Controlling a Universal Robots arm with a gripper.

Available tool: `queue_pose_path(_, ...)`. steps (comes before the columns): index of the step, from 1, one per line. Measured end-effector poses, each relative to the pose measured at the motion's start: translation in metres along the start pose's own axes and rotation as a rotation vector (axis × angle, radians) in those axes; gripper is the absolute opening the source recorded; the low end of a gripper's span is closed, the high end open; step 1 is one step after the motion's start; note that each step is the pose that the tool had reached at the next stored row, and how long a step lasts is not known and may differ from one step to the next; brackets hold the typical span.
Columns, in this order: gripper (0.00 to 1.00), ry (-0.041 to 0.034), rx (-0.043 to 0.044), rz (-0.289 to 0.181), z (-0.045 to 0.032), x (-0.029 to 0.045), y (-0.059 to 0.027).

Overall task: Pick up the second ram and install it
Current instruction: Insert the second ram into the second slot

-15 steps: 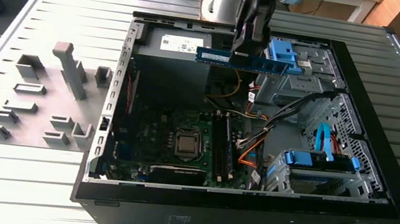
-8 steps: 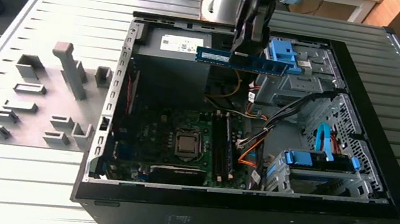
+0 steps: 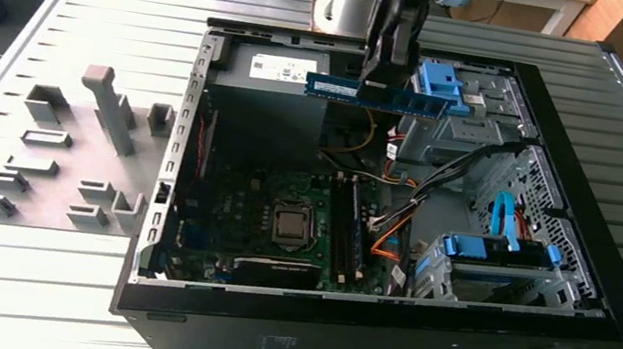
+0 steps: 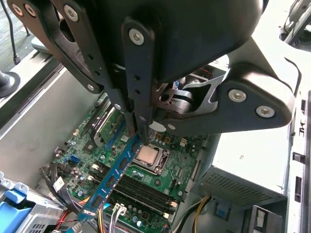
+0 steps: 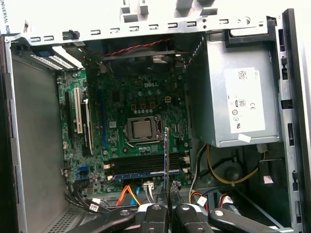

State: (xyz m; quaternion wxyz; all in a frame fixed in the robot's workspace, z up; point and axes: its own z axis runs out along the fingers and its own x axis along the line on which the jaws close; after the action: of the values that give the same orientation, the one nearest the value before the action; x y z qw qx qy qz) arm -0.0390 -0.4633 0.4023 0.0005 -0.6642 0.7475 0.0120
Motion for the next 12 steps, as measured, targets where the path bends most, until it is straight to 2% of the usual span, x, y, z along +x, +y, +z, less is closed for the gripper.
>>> queue_pose_path(12,0.14,-0.0019,0.0019,0.114,0.0003,0.0000,0.0000)
